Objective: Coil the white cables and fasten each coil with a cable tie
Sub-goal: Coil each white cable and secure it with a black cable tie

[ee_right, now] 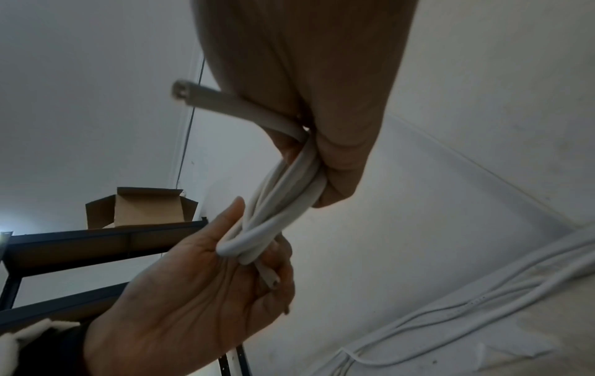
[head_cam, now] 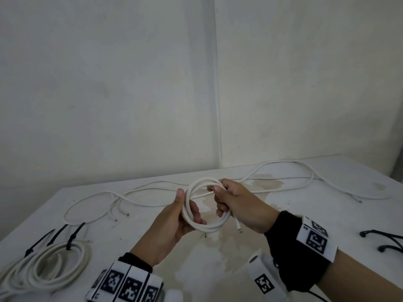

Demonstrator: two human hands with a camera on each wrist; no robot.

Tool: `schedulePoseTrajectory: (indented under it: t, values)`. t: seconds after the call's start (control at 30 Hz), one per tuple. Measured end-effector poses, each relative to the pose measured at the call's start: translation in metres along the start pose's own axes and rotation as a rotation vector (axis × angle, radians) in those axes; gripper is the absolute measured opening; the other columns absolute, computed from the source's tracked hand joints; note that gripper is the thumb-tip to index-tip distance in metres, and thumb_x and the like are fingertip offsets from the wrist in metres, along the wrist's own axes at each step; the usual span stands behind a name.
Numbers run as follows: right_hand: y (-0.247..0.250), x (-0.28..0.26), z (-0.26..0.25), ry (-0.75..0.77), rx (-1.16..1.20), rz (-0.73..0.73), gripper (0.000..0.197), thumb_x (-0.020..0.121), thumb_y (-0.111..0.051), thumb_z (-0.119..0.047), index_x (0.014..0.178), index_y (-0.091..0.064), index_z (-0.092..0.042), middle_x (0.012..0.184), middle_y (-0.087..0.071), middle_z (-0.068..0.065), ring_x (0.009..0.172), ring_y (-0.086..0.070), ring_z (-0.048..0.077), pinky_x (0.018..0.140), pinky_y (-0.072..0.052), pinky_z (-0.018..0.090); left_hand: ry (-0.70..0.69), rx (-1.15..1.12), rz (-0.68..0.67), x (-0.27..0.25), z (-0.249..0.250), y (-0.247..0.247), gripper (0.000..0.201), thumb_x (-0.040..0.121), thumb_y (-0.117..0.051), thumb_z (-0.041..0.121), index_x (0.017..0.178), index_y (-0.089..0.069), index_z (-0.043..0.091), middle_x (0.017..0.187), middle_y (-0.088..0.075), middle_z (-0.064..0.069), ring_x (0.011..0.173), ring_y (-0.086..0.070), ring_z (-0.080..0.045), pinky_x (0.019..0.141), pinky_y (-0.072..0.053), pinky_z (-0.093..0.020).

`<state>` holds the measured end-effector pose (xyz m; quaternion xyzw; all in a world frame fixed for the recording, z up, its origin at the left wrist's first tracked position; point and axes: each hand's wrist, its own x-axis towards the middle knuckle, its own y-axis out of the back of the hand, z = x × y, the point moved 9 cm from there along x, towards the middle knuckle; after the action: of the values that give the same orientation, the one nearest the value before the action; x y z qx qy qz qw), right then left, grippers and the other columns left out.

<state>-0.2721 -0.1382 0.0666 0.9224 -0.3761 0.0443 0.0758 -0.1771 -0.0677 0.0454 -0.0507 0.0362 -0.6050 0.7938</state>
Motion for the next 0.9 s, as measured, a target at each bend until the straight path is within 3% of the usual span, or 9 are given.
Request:
schedulePoseTrajectory:
  t: [0.1, 0.2, 0.3, 0.4, 0.5, 0.67, 0.77, 0.9]
  values:
    - [0.002, -0.001, -0.002, -0.007, 0.017, 0.006, 0.016, 0.099, -0.038, -0.017, 0.096, -0.052, -0.008, 0.063, -0.039, -0.004, 0.046, -0.041, 0.002, 0.059, -0.045, 0.023, -0.065, 0.124, 0.051, 0.001, 0.005, -0.001, 0.055, 0.087, -0.026, 0.051, 0.067, -0.051, 0.007, 0.054, -0.05, -0.004, 0.053, -0.048, -0.016, 0.056, -0.047, -0.021]
    - [0.004, -0.001, -0.001, -0.005, 0.01, 0.016, 0.016, 0.099, -0.039, -0.016, 0.092, -0.051, -0.008, 0.062, -0.038, -0.004, 0.045, -0.04, 0.002, 0.059, -0.046, 0.024, -0.17, 0.424, 0.097, 0.0, 0.014, 0.0, 0.055, 0.083, -0.023, 0.055, 0.062, -0.048, 0.01, 0.051, -0.042, 0.001, 0.043, -0.037, -0.005, 0.046, -0.034, -0.011]
    - [0.005, -0.001, 0.001, -0.011, -0.022, 0.018, 0.016, 0.098, -0.04, -0.018, 0.093, -0.049, -0.006, 0.063, -0.038, -0.003, 0.046, -0.04, 0.002, 0.06, -0.045, 0.026, -0.153, 0.49, 0.069, 0.0, 0.012, 0.001, 0.057, 0.085, -0.022, 0.054, 0.062, -0.05, 0.01, 0.051, -0.044, 0.001, 0.044, -0.039, -0.004, 0.052, -0.036, -0.013]
    - [0.002, -0.002, 0.001, -0.02, -0.06, -0.001, 0.015, 0.098, -0.039, -0.017, 0.092, -0.049, -0.008, 0.065, -0.038, -0.003, 0.049, -0.039, 0.004, 0.059, -0.044, 0.024, -0.087, 0.409, 0.061, 0.004, 0.009, 0.001, 0.061, 0.083, -0.025, 0.057, 0.067, -0.059, 0.01, 0.055, -0.059, 0.0, 0.055, -0.054, -0.012, 0.07, -0.046, -0.029]
    - [-0.005, -0.003, -0.004, -0.011, -0.152, -0.075, 0.016, 0.099, -0.039, -0.017, 0.086, -0.048, -0.013, 0.067, -0.038, -0.002, 0.053, -0.039, 0.006, 0.059, -0.044, 0.024, -0.009, 0.296, 0.046, 0.008, 0.011, -0.003, 0.057, 0.091, -0.03, 0.051, 0.074, -0.061, 0.006, 0.056, -0.061, -0.004, 0.055, -0.06, -0.015, 0.067, -0.047, -0.03]
    - [0.001, -0.005, -0.013, 0.012, -0.231, -0.096, 0.018, 0.098, -0.041, -0.018, 0.101, -0.051, -0.004, 0.066, -0.04, -0.004, 0.053, -0.041, 0.005, 0.061, -0.045, 0.025, 0.111, 0.009, -0.023, 0.006, 0.008, -0.019, 0.045, 0.089, -0.043, 0.045, 0.062, -0.048, 0.01, 0.044, -0.032, 0.003, 0.039, -0.034, -0.012, 0.056, -0.039, -0.029]
    - [0.004, -0.005, -0.016, 0.026, -0.24, -0.114, 0.013, 0.097, -0.043, -0.019, 0.094, -0.051, -0.009, 0.066, -0.041, -0.004, 0.054, -0.041, 0.006, 0.063, -0.045, 0.028, 0.122, -0.078, -0.032, 0.008, 0.004, -0.024, 0.047, 0.094, -0.039, 0.04, 0.057, -0.042, 0.011, 0.043, -0.027, 0.003, 0.037, -0.028, -0.01, 0.056, -0.035, -0.029]
    - [0.005, -0.006, -0.013, 0.023, -0.23, -0.129, 0.016, 0.097, -0.043, -0.018, 0.085, -0.053, -0.014, 0.064, -0.041, -0.006, 0.054, -0.04, 0.006, 0.064, -0.042, 0.03, 0.124, -0.1, -0.081, 0.006, 0.003, -0.027, 0.04, 0.095, -0.039, 0.029, 0.061, -0.043, 0.01, 0.045, -0.029, 0.003, 0.038, -0.03, -0.01, 0.057, -0.04, -0.029]
